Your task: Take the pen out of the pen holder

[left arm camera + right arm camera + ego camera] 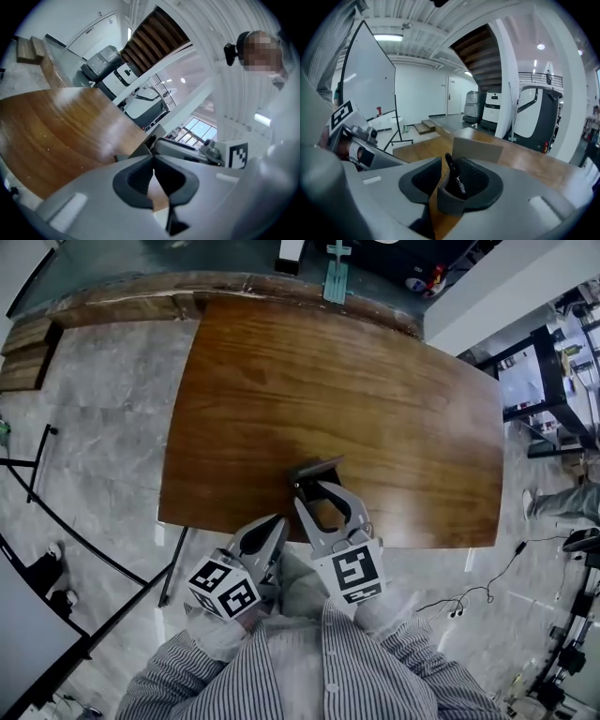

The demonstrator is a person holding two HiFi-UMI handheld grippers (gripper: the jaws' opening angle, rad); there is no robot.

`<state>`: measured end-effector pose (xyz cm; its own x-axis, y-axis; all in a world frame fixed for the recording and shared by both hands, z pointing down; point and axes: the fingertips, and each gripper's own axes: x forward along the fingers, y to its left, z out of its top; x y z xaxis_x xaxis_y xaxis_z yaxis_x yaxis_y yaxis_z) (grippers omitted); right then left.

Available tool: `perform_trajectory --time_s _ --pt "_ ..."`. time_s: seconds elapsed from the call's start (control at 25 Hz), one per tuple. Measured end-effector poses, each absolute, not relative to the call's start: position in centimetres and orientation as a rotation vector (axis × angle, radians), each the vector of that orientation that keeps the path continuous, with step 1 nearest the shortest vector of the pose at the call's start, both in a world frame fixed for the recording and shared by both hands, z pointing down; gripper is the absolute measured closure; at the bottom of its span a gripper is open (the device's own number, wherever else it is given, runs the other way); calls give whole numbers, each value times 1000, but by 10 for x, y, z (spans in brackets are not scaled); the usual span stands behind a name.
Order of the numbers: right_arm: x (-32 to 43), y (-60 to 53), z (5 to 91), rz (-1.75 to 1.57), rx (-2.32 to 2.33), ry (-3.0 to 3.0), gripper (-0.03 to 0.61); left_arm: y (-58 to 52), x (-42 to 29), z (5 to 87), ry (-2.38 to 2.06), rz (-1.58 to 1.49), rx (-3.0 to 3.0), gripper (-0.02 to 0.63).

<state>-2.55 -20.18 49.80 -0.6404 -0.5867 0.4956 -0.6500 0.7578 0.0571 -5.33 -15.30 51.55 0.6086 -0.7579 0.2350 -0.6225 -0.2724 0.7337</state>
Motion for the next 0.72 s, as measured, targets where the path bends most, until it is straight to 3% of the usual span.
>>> perform_trajectory --time_s 0.44,0.72 --pt "-34 -212 513 -83 989 -2301 468 -153 -79 534 -1092 -179 1949 606" --pt "-36 -209 514 -138 1063 -2253 532 -156 -83 535 -1085 -166 1947 606"
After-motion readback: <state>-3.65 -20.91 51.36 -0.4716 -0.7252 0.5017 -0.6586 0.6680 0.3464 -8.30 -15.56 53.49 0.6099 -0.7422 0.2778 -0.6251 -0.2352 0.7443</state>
